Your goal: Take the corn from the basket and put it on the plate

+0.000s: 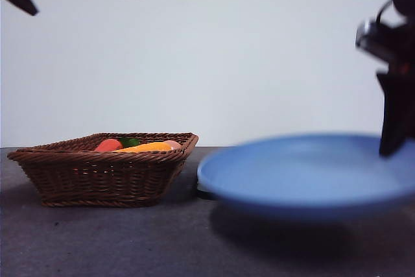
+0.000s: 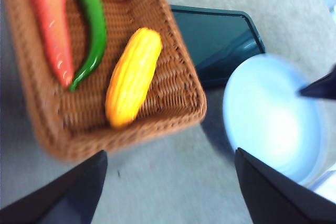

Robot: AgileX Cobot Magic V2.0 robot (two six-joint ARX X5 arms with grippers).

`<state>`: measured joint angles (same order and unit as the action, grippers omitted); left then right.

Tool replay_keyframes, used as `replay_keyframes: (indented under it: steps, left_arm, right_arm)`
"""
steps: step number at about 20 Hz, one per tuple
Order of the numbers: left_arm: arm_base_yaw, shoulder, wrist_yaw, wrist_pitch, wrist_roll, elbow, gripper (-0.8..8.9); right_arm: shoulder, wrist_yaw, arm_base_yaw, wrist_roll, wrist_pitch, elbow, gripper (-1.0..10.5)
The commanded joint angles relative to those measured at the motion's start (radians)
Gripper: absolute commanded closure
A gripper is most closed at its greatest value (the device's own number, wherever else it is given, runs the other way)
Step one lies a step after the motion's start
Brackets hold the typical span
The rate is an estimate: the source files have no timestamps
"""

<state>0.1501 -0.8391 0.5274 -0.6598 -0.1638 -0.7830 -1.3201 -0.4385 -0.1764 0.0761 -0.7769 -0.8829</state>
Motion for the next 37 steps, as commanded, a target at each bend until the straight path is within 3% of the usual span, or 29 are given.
replay_keyframes:
  steps: [1,10,15,25,31,37]
  left_arm:
    - [0.063,-0.111,-0.054,0.056,0.045,-0.06,4.22]
    - [0.28,-0.62,-0.381,0.105,0.244,-0.34,4.22]
    - [0.32,-0.817,-0.428,0.106,0.286,-0.436,4.22]
    - [0.335,-0.964,-0.44,0.105,0.302,-0.452,4.33]
    - [0.354,-0.968,-0.44,0.098,0.3,-0.452,6.36]
    - [0.341,-0.956,-0.443,-0.026,0.275,-0.534,6.51]
  right_arm:
    - [0.039,-0.006,-0.002,-0.019,-0.044,-0.068,9.4]
    - [0.153,-0.006,0.019,-0.032,-0.132,-0.164,9.4]
    - [0.187,-0.006,0.053,-0.037,-0.14,-0.164,9.4]
    - [0.191,-0.006,0.063,-0.057,-0.133,-0.164,9.4]
    - [0.191,-0.006,0.076,-0.06,-0.116,-0.164,9.4]
    - [0.191,-0.006,0.083,-0.058,-0.114,-0.164,9.4]
